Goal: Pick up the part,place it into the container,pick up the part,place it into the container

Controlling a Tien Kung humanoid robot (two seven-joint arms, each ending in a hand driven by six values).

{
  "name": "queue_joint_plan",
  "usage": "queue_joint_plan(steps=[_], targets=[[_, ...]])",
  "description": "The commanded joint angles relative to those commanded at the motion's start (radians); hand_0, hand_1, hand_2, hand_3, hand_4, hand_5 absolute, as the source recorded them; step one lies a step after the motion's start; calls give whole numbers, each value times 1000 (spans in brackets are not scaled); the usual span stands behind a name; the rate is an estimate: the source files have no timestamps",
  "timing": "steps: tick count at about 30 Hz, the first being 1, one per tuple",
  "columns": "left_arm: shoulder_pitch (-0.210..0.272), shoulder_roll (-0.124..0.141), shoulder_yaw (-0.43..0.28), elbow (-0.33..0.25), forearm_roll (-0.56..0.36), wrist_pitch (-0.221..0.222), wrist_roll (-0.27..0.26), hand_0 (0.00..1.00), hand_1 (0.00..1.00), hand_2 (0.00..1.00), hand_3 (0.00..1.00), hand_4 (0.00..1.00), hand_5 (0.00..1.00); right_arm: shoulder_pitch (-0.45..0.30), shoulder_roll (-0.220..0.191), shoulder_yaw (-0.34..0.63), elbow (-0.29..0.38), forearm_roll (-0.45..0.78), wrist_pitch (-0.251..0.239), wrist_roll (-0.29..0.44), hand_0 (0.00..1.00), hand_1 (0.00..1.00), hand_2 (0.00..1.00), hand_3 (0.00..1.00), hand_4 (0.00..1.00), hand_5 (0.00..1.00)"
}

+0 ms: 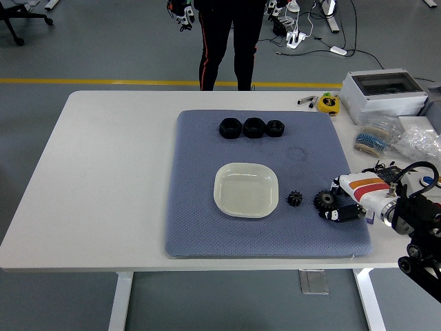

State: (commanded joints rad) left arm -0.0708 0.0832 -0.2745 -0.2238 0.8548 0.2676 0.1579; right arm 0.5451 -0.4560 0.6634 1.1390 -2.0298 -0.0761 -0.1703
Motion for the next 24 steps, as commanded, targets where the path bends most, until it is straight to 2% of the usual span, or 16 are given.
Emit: queue_joint_plan(steps=[1, 6, 7, 13, 14, 18, 19, 24], targets=[[0, 0, -1, 0, 1, 0, 0, 668, 636, 700, 616, 629, 642, -2, 0, 1, 2, -2, -4, 1, 128, 303, 428, 496, 645, 480], [-1, 1, -3, 0, 7, -3, 0, 668, 636, 700, 616, 629, 642, -4, -4, -1, 13, -12, -34, 12, 128, 303, 428, 496, 645, 480], [-1, 1, -3, -1, 8, -4, 0, 668, 635, 700, 616, 629, 642, -4, -5, -2, 16, -15, -41, 15, 36, 153, 299, 487, 620, 471], [-2, 2, -1, -1, 7, -4, 0, 668, 635, 700, 616, 629, 642, -7, -11, 1, 41, -23, -84, 29, 36, 153, 299, 487, 620, 471], [-2, 2, 0, -1, 5, -4, -1, 667, 635, 699, 615, 628, 642, -6, -12, 3, 51, -25, -96, 29, 2, 45, 172, 472, 629, 451], [-2, 3, 2, -1, 3, -4, -2, 667, 635, 699, 615, 628, 642, -3, -14, 7, 79, -40, -120, 27, 2, 45, 172, 472, 629, 451], [-2, 3, 2, -1, 2, -4, -2, 668, 633, 699, 615, 627, 641, -1, -14, 8, 89, -48, -124, 24, 2, 6, 112, 464, 661, 425], [-2, 5, 5, -1, -1, -4, -3, 668, 633, 699, 615, 627, 641, 10, -12, 11, 124, -67, -122, 7, 2, 6, 112, 464, 661, 425]])
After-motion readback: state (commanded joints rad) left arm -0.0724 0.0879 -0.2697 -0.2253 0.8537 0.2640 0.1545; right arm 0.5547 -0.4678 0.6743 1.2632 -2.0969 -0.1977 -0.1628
